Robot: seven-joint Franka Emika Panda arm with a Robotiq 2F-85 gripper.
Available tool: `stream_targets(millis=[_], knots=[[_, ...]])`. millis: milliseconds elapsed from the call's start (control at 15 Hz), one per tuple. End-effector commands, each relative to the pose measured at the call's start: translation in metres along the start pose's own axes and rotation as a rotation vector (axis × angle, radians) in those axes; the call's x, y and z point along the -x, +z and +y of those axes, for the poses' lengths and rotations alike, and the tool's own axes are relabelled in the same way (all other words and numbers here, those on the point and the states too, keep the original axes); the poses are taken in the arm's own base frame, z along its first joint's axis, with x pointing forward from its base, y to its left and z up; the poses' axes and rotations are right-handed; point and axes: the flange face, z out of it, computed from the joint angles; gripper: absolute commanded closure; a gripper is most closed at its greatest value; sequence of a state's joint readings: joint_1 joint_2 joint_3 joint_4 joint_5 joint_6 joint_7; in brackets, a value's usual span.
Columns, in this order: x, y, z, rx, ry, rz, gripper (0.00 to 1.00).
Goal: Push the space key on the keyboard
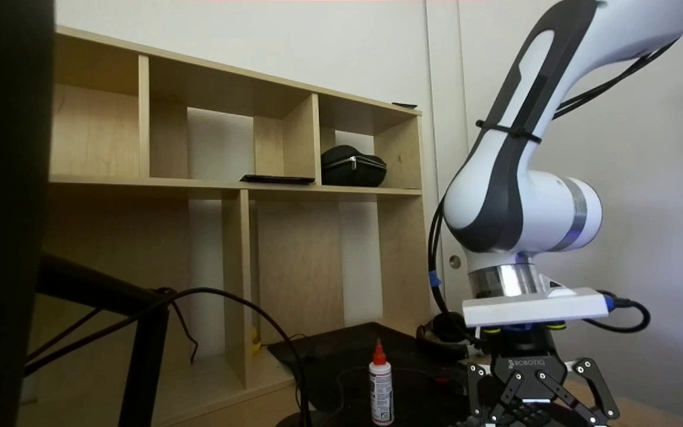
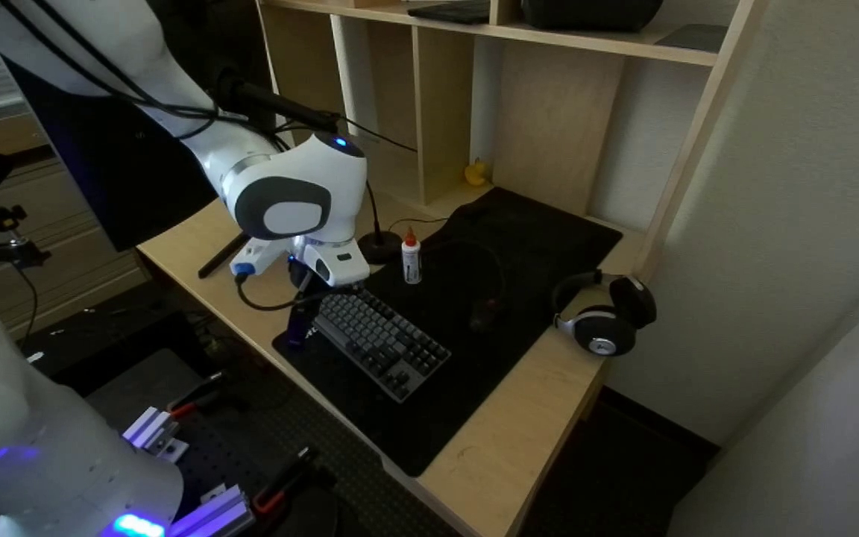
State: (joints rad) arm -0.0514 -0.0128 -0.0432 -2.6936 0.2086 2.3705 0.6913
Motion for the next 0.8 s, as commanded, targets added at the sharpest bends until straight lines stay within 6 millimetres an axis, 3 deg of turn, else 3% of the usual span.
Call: stream_targets(millis=[0, 133, 333, 733], knots=[[-0.004, 0.009, 0.0, -0.01, 0.014, 0.011, 0.0], [-0.009, 0.023, 0.0, -0.017, 0.032, 0.021, 0.0], [-0.01, 0.024, 0.0, -0.016, 0.034, 0.021, 0.0], [-0.038, 0.073, -0.016, 0.043, 0.08, -0.015, 0.0]])
